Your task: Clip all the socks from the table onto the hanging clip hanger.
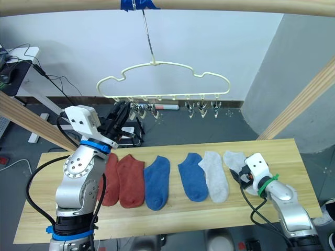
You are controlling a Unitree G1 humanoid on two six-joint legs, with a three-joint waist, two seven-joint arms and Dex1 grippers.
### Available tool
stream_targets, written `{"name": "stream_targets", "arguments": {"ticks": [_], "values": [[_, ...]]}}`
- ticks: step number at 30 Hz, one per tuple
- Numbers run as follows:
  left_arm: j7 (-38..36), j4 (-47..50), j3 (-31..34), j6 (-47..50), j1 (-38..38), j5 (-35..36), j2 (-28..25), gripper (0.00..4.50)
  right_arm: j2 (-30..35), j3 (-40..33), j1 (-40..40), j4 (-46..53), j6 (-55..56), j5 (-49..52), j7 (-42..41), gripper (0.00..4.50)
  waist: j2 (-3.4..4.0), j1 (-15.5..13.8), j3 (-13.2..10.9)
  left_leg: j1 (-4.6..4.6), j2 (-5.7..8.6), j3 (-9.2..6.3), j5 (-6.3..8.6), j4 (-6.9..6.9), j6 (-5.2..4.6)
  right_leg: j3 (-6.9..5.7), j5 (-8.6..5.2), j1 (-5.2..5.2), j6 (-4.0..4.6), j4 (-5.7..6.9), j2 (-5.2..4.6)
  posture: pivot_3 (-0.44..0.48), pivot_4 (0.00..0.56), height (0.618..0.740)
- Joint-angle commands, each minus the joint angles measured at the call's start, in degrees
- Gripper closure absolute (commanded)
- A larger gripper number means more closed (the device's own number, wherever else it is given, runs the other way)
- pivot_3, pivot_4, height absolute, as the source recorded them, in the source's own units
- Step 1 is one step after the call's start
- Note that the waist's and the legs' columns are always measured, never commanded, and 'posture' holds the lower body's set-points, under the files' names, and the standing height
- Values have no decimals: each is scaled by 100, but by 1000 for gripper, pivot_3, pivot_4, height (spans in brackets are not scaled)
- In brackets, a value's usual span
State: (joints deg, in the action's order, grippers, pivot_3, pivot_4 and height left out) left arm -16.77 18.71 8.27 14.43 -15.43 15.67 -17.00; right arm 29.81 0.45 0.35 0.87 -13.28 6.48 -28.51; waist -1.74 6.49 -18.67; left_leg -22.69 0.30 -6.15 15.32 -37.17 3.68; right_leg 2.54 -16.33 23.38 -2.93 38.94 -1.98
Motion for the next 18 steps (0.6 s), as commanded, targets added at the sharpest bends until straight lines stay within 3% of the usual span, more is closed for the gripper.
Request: {"name": "stream_targets", "arguments": {"ticks": [1,4,7,18], "values": [[-106,357,86,123,-44,213,-110,4337,-97,78,114,-450,292,-103,-82,0,0,0,-1,0,0,0,0,0,0,0,0,0,0,-1,0,-212,356,740],[-168,419,109,254,-48,328,-197,4337,-274,66,308,-882,204,-107,-5,0,-1,-3,-4,-1,0,-1,0,1,0,-1,0,0,0,-2,-2,-196,358,740],[-235,480,132,395,-74,448,-277,4337,-413,9,453,-1148,-60,-81,89,584,-2,1,-4,2,-1,1,0,-1,0,1,0,0,1,1,-2,-192,358,740],[-444,872,541,1585,-249,1694,-633,4337,-361,87,257,-1027,97,-177,-38,4489,-6,-11,-7,1,-1,-5,0,-1,0,-3,1,-2,0,1,-2,-188,359,740]]}}
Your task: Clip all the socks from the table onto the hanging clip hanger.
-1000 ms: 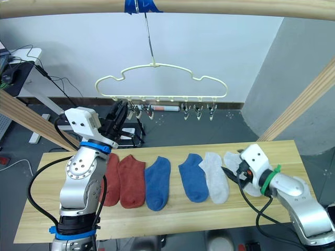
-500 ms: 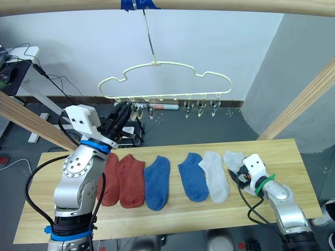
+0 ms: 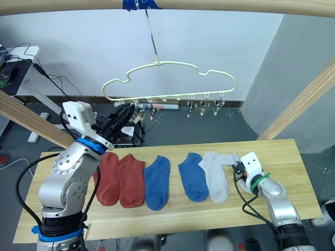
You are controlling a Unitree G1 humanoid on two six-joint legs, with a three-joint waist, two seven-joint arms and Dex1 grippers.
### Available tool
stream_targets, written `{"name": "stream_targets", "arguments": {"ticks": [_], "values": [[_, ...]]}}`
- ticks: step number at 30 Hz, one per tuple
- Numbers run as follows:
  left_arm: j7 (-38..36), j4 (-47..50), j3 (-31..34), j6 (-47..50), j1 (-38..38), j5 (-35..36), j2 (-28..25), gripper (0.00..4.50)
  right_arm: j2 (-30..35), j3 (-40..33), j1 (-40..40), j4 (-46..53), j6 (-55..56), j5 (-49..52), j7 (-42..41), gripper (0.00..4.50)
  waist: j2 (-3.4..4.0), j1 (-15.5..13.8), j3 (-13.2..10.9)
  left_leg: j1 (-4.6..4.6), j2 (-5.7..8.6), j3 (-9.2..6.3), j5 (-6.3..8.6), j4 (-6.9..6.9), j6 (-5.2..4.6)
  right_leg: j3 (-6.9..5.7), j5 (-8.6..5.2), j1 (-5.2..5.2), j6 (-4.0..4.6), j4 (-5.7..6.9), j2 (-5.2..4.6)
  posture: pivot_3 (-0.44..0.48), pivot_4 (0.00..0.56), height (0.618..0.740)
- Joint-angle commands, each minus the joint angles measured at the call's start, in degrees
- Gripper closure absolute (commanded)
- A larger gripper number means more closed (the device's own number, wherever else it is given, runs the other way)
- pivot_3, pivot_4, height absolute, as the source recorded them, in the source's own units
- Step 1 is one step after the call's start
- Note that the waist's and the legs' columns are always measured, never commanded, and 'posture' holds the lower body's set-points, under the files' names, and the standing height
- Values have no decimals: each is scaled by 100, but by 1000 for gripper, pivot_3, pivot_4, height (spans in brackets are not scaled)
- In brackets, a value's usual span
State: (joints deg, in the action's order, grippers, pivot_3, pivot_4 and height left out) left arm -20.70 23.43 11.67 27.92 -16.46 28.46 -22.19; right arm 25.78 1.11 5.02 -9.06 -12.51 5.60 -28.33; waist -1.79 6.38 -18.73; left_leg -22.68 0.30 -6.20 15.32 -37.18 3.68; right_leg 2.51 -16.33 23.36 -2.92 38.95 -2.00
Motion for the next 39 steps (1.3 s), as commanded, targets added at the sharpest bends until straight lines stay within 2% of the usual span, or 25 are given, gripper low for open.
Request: {"name": "stream_targets", "arguments": {"ticks": [1,3,6,12,14,20,22,24,32,39], "values": [[-29,414,246,354,-190,541,-130,4337,63,25,-232,59,74,-79,-99,4500,-1,0,-1,0,0,-2,0,0,0,-2,0,0,0,1,0,-183,360,740],[9,446,325,565,-256,774,-145,4337,114,54,-259,350,127,-56,-202,4500,-6,-8,-4,0,1,-1,0,0,0,-1,0,0,0,1,0,-185,364,740],[141,501,484,956,-354,1266,-102,4337,220,175,-191,1288,71,51,-468,4500,-5,-16,-36,-3,1,-2,0,0,0,-1,0,1,-1,-1,0,-185,364,740],[416,461,691,1315,-506,1810,-75,4337,-165,797,321,2486,-750,95,-482,4500,1,3,-51,-6,-2,-7,-1,1,1,-5,2,5,-4,0,3,-204,368,740],[519,459,704,1415,-559,1968,-44,4337,-779,1153,830,2523,-1189,48,-162,4500,-3,9,-55,-10,-3,-8,-1,2,2,-7,2,11,-4,-1,4,-204,369,740],[685,492,712,1532,-556,2231,-46,4337,-1461,1414,1346,2342,-1713,-66,240,4500,1,-81,-61,-28,-11,-10,-1,1,2,-8,1,23,-5,-10,-18,-199,369,740],[717,559,688,1556,-507,2308,-50,4337,-2057,1530,1749,2011,-1877,-42,565,4500,-4,-76,-63,-29,-9,0,-1,-1,2,1,1,23,-9,-17,-26,-199,369,740],[747,593,674,1564,-479,2354,-55,4337,-2389,1568,1968,1823,-1968,-38,733,4500,-3,-44,-65,-28,-9,2,-1,0,2,3,2,28,-10,-11,-25,-192,368,740],[807,641,667,1568,-364,2455,-67,4337,-2973,1556,2308,1521,-1824,50,936,4500,-3,-16,-65,-33,-11,6,0,8,1,7,3,41,-8,-8,-22,-185,365,740],[835,607,719,1561,-324,2500,-117,4337,-3093,1524,2233,1615,-1652,173,830,4500,-3,-14,-65,-32,-10,4,0,10,1,2,3,46,-8,-2,-15,-182,364,740]]}}
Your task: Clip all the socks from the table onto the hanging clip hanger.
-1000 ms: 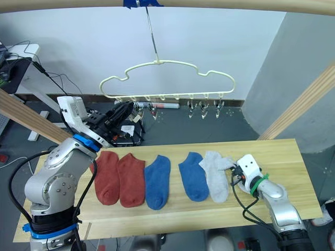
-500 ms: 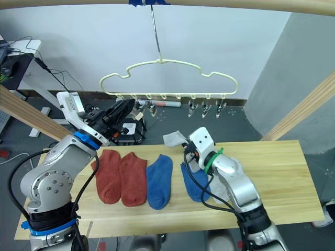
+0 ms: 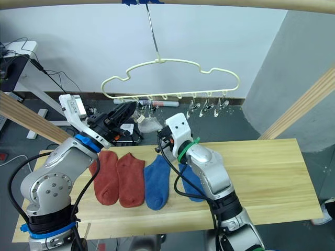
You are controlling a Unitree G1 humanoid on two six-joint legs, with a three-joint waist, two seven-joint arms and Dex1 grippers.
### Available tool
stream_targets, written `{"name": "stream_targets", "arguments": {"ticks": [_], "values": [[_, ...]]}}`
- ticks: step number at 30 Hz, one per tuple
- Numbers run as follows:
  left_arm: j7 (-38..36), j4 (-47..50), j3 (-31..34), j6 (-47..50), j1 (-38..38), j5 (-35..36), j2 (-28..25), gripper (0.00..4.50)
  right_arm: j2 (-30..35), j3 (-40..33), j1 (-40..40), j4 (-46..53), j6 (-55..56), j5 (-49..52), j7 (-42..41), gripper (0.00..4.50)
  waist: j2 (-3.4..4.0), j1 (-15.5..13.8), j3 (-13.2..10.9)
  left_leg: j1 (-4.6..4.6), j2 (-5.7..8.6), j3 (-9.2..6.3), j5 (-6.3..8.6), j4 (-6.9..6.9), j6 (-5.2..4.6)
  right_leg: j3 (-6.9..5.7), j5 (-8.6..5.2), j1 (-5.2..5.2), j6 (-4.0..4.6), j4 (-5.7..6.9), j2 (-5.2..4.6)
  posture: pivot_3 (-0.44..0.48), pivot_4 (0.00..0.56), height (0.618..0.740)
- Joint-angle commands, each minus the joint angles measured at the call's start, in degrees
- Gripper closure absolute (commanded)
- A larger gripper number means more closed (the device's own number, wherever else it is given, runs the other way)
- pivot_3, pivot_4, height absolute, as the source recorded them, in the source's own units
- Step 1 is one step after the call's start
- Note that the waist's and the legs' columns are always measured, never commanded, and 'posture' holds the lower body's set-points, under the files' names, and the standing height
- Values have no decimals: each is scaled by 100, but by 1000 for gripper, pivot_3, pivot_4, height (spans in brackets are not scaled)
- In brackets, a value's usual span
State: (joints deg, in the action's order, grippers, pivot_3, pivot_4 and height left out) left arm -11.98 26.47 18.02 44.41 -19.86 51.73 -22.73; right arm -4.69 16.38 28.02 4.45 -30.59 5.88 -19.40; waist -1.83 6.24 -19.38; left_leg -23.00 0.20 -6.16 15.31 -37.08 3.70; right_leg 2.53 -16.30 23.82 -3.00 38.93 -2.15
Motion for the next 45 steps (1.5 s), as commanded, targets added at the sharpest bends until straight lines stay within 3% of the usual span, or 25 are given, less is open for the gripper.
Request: {"name": "stream_targets", "arguments": {"ticks": [1,19,39,45], "values": [[-37,303,84,-87,19,178,-68,4337,-44,0,-81,281,170,152,-86,4500,0,1,0,0,0,2,0,0,0,2,0,0,0,-1,-1,-182,364,740],[-53,240,65,-86,-9,188,-62,4337,50,46,-447,713,207,500,-401,4500,0,5,0,0,0,3,0,1,0,3,0,2,0,-1,0,-185,363,740],[50,295,97,-39,47,475,-51,4337,-307,107,-127,195,639,473,-216,4500,0,4,0,-1,-1,2,0,3,0,3,0,3,0,-3,-1,-173,359,740],[27,294,106,-118,89,408,-128,2422,-307,154,-81,121,667,471,-273,4500,1,5,0,-1,-2,2,0,3,0,3,0,4,0,-3,-1,-168,356,740]]}}
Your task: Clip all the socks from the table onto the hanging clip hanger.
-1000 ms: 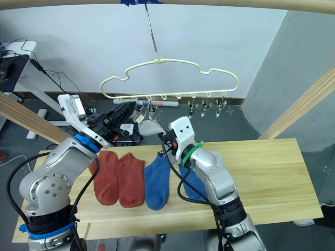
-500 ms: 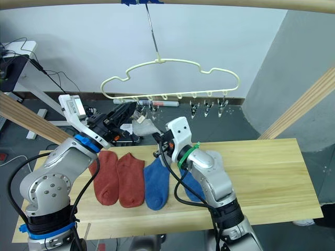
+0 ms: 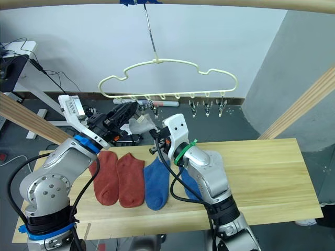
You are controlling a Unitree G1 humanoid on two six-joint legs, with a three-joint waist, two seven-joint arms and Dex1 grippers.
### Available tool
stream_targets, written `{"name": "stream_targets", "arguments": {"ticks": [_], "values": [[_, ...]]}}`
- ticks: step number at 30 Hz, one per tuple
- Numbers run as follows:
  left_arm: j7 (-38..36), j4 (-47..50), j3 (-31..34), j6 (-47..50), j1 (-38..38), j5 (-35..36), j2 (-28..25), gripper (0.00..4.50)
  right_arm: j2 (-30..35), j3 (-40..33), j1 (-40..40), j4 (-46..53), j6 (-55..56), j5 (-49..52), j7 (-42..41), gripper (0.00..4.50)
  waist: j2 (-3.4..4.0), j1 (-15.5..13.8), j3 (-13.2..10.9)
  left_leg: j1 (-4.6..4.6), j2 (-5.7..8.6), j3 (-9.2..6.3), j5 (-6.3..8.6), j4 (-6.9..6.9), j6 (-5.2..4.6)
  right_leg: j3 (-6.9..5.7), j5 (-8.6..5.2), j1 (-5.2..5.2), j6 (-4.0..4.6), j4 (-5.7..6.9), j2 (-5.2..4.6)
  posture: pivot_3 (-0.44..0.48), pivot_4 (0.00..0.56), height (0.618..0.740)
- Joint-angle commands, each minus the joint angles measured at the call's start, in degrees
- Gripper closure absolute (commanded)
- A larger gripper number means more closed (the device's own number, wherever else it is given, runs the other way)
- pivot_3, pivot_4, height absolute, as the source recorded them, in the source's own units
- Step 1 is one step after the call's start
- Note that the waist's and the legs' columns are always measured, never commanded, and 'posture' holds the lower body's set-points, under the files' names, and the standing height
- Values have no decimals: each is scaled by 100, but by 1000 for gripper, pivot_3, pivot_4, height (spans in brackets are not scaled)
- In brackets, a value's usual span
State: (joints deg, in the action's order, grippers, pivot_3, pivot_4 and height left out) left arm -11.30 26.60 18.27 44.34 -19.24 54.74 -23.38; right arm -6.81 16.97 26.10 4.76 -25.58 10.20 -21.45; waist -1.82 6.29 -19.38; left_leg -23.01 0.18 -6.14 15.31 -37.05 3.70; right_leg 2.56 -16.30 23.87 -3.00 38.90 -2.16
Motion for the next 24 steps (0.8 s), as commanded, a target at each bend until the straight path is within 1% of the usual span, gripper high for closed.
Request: {"name": "stream_targets", "arguments": {"ticks": [1,8,9,10,13,17,19,22,24], "values": [[-46,282,83,-100,43,132,-70,2127,-106,106,130,63,178,34,-76,4500,0,0,0,0,0,0,0,0,0,0,0,0,0,0,0,-168,356,740],[-187,328,31,-129,174,71,-192,58,-82,236,239,-79,244,-43,-185,4500,0,1,0,0,-1,1,0,1,0,1,0,3,0,1,0,-164,354,740],[-211,337,19,-142,203,44,-218,25,-77,256,233,-79,246,-32,-214,4500,0,1,0,0,-1,1,0,1,0,1,0,4,0,1,0,-164,354,740],[-240,350,-6,-178,243,-42,-265,8,-50,294,229,-91,265,-75,-214,4243,0,1,0,0,-1,1,0,2,0,2,0,6,0,2,0,-162,353,740],[-278,350,-52,-321,343,-313,-362,0,56,424,220,-118,301,-196,-278,3362,0,0,0,-1,-2,1,0,3,0,5,0,8,0,2,0,-159,352,740],[-303,386,-61,-424,453,-426,-373,0,204,536,198,-75,303,-333,-341,1978,0,-2,0,-2,-3,0,0,3,1,6,0,11,0,3,-1,-159,352,740],[-359,435,-83,-507,535,-550,-421,0,343,596,152,2,345,-415,-372,1978,0,-2,0,-2,-4,1,0,3,0,7,0,12,0,3,-1,-160,350,740],[-453,574,-126,-782,777,-930,-503,0,709,649,-47,333,380,-531,-499,1978,0,-3,0,-4,-5,1,0,5,1,8,0,14,0,1,-1,-160,347,740],[-612,665,-302,-1143,980,-1427,-622,0,963,643,-165,601,346,-510,-633,1978,0,-6,0,-5,-10,2,0,7,1,8,0,16,0,-1,-4,-160,347,740]]}}
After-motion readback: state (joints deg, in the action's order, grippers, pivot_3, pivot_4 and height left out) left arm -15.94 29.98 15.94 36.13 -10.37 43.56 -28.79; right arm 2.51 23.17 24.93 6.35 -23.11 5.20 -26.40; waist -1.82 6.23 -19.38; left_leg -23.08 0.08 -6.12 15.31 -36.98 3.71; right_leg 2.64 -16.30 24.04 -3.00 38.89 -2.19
